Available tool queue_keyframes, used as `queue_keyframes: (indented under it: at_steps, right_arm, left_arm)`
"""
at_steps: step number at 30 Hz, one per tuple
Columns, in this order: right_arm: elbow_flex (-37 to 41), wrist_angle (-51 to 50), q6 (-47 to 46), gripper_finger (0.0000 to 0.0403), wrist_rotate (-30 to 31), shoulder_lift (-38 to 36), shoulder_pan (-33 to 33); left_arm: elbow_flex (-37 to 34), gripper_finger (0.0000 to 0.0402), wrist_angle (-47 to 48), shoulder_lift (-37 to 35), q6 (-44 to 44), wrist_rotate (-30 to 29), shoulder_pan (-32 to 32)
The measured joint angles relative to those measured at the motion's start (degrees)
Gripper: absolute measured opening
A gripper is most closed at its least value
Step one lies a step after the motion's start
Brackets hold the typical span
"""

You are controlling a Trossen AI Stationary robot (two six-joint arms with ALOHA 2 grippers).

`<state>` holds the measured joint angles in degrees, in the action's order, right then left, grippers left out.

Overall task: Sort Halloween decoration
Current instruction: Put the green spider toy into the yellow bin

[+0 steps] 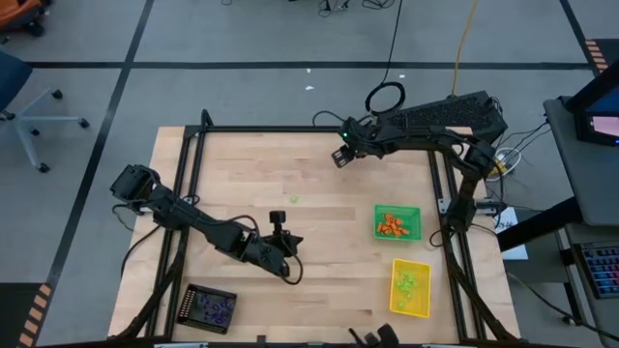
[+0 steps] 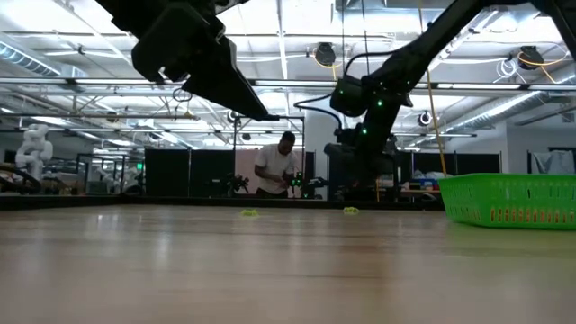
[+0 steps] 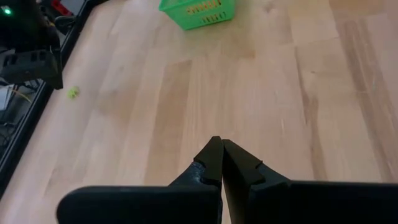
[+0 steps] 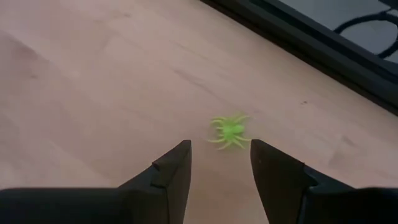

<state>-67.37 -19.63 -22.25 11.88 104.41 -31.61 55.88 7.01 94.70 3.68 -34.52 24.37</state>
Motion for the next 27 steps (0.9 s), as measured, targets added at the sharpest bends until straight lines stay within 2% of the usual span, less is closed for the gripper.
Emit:
queue_keyframes:
  at_steps: [7,17,27]
  right_arm:
    - [0.00,-0.70,0.53,0.0156,0.01,0.60,-2.31]
    - [-0.02,-1.24,2.18,0.0201,-1.50,1.09,-2.43]
    - [-0.04,1.03,3.77,0.0205,-3.02,5.06,-2.46]
  left_arm:
    - [0.00,0.0008,0.00,-0.02,-0.02,0.02,-0.75]
    - [0.00,0.0008,-0.02,-0.02,0.34,0.02,-1.57]
    - [0.00,0.0008,-0.07,-0.02,0.37,0.02,-1.51]
